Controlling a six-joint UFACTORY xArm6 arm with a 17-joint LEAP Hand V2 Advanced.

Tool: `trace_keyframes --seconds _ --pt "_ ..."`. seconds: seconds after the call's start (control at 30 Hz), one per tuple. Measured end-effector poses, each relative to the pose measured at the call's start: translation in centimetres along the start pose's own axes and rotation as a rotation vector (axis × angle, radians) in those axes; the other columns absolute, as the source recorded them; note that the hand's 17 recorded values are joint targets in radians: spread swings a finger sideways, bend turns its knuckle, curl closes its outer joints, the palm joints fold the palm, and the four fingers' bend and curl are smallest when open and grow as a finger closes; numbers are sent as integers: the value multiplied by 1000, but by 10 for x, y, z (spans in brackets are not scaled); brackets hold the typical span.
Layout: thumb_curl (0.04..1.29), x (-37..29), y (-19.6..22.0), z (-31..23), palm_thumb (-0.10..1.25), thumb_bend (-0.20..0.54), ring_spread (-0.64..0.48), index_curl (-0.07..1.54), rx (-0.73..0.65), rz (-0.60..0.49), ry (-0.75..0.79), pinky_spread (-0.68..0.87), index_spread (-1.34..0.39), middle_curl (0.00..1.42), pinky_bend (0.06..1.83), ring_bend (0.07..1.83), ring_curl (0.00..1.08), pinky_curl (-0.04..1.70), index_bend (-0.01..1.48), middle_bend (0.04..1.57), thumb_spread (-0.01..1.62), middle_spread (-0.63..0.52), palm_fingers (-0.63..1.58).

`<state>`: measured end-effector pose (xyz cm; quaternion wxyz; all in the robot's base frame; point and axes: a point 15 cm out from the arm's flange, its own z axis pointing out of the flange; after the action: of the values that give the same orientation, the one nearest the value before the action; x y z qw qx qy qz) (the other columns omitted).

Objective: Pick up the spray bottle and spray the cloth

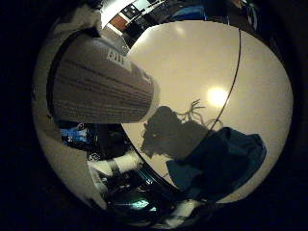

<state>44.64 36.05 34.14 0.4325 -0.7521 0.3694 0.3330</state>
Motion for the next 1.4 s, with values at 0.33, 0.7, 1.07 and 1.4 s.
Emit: trace_keyframes --seconds 0.33,0.7,1.07,1.4 --pt "800 36 7 17 1045 -17 -155 688 13 -13 23 -199 -173 588 1344 1451 589 744 1162 1352 868 -70 1223" --pt "809 75 23 30 1030 -16 -155 696 -22 43 32 -201 -172 589 1342 1453 589 746 1158 1353 859 -70 1221" --pt "803 112 37 22 1003 -21 -154 701 -44 87 64 -205 -174 590 1335 1449 587 737 1151 1353 856 -70 1220" --pt "760 120 36 13 917 -37 -153 676 -34 86 72 -231 -187 575 1310 1426 566 684 1034 1295 800 -71 1196"
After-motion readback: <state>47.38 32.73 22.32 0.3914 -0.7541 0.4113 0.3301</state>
